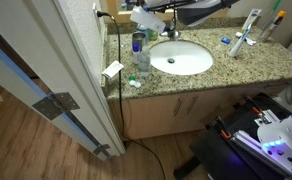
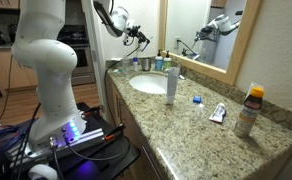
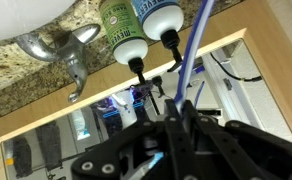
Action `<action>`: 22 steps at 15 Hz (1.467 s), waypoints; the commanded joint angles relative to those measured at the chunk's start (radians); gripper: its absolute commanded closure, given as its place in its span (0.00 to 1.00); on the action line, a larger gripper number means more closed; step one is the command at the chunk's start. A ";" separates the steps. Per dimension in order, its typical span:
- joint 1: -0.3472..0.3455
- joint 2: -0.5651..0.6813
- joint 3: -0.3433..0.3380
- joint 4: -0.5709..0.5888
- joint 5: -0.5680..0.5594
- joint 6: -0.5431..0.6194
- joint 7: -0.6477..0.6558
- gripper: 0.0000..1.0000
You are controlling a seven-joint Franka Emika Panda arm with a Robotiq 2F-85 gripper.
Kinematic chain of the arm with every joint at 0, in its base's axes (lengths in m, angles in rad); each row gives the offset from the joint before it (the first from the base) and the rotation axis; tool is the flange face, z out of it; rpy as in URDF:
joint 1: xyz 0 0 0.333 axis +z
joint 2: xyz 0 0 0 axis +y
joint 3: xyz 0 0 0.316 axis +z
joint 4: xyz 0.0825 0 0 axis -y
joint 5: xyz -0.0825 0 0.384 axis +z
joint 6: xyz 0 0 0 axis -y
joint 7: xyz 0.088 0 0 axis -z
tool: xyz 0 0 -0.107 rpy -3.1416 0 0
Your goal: Put the toothbrush inside the silver cup
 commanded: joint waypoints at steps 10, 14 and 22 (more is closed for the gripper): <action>0.015 0.207 -0.046 0.119 -0.144 -0.051 0.062 0.97; 0.027 0.223 -0.032 0.109 -0.143 -0.037 0.047 0.97; 0.019 0.150 0.015 0.073 -0.005 0.003 -0.008 0.35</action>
